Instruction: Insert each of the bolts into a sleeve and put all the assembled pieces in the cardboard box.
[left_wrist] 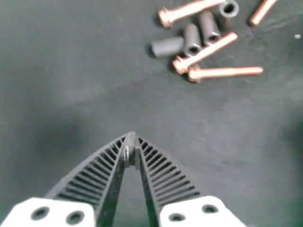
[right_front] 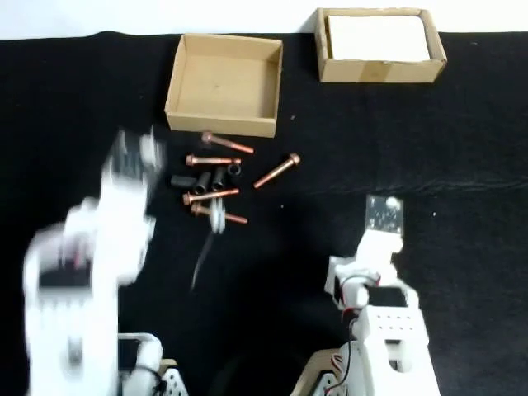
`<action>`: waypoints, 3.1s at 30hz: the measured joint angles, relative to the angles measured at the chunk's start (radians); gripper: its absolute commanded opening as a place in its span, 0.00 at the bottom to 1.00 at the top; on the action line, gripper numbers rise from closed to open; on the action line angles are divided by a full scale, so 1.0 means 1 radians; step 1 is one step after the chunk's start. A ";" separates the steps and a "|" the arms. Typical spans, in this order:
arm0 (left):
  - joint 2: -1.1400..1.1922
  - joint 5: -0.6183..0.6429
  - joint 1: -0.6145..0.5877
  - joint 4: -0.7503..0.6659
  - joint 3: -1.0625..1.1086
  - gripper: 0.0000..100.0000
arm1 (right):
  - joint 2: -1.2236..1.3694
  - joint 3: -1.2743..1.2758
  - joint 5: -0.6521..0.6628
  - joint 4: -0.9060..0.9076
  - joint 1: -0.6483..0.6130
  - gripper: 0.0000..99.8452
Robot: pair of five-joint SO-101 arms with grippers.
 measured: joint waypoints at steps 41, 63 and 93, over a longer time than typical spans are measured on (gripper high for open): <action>1.636 1.208 0.167 0.183 -1.013 0.20 | -0.023 0.138 -0.233 -0.180 0.032 0.01; 1.761 0.442 0.209 0.293 -1.226 0.01 | -0.023 0.138 -0.235 -0.181 0.032 0.01; 1.757 0.301 0.284 0.295 -1.231 0.01 | -0.023 0.141 -0.235 -0.181 0.032 0.01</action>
